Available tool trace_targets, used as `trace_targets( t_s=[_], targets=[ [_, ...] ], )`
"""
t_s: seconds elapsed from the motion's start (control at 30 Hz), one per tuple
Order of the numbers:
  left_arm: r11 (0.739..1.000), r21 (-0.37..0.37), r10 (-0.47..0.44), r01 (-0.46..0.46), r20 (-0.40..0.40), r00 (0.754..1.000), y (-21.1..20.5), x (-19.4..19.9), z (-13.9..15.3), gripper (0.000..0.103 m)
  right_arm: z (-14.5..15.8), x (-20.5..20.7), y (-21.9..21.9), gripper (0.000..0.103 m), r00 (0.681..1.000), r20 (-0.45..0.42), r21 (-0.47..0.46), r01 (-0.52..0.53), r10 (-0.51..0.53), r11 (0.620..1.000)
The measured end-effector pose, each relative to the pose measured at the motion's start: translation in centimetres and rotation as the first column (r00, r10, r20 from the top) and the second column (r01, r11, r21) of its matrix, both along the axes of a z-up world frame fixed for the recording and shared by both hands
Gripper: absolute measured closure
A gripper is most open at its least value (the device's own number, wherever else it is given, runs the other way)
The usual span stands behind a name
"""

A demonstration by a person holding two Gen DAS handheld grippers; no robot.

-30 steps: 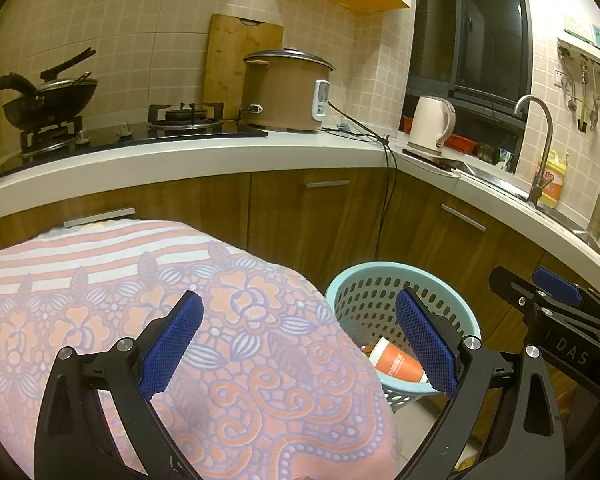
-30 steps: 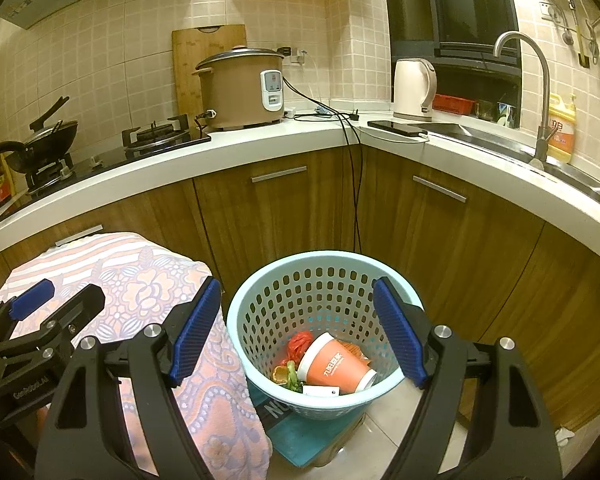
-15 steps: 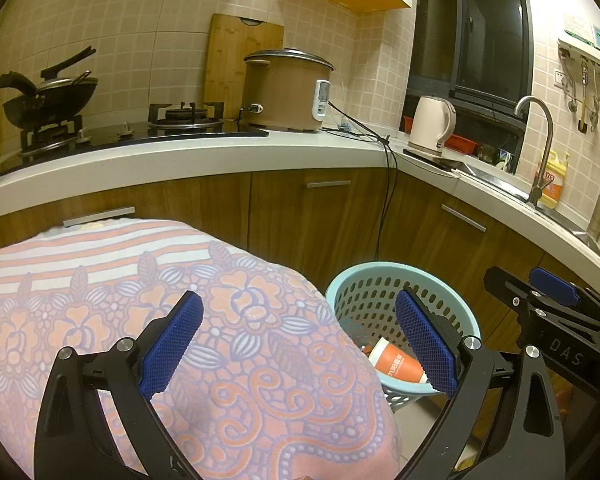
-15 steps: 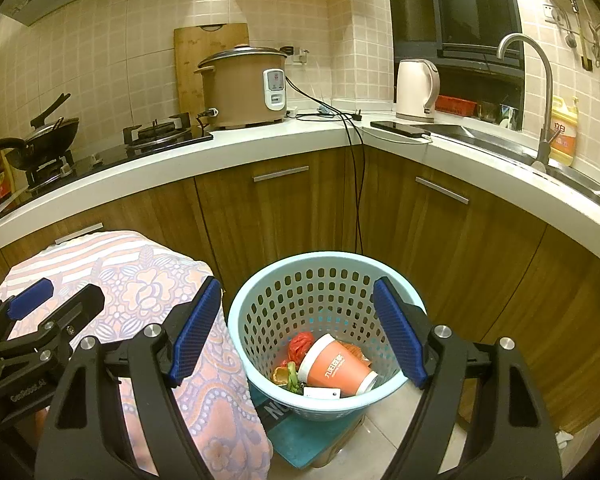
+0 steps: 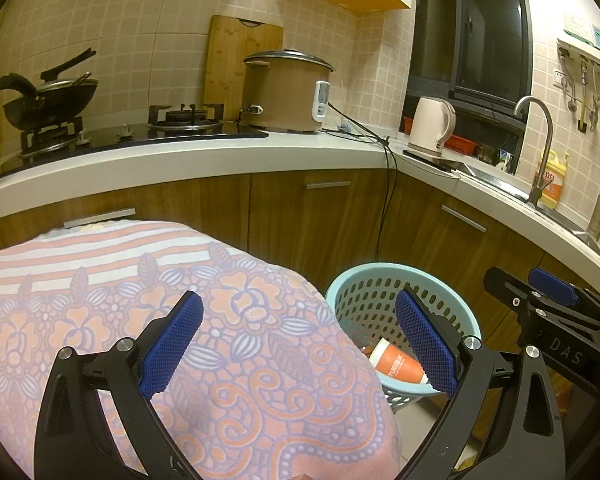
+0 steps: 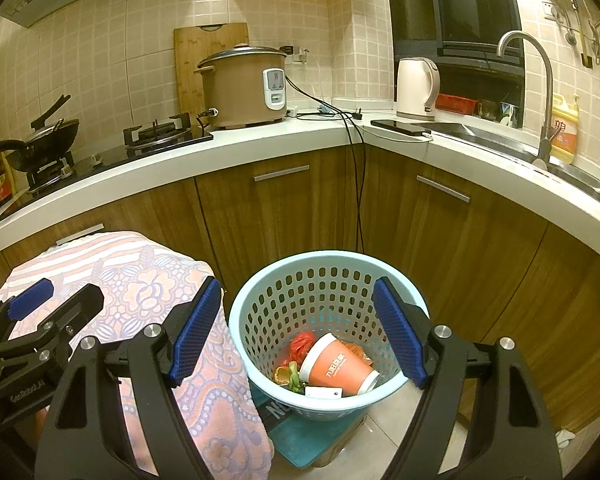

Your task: Collect trash

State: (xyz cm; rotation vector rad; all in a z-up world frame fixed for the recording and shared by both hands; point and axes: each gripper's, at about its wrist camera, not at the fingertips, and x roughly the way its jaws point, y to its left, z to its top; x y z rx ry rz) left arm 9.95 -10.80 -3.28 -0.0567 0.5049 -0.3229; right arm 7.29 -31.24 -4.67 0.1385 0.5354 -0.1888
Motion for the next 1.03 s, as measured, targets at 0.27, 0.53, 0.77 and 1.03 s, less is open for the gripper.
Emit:
trace_targets(
  t_s=[0.27, 0.53, 0.77, 1.03],
  targets=[
    [1.000, 0.004, 0.002, -0.002, 0.003, 1.000, -0.03, -0.07, 0.04, 0.009, -0.08, 0.00, -0.04, 0.029, 1.000, -0.001, 0.000, 0.000, 0.000, 1.000],
    [1.000, 0.011, 0.003, -0.003, -0.004, 1.000, 0.15, 0.22, 0.13, 0.009, -0.31, -0.17, 0.03, 0.029, 1.000, -0.004, 0.001, 0.003, -0.003, 1.000],
    [0.999, 0.038, -0.003, 0.002, 0.024, 1.000, -0.35, -0.15, 0.20, 0.009, -0.30, -0.36, -0.03, 0.029, 1.000, 0.000, 0.001, 0.012, -0.012, 1.000],
    [1.000, -0.002, 0.019, -0.019, -0.019, 1.000, 0.54, 0.67, -0.11, 0.008, -0.32, -0.47, -0.08, 0.029, 1.000, -0.003, 0.003, 0.017, -0.017, 1.000]
  ],
)
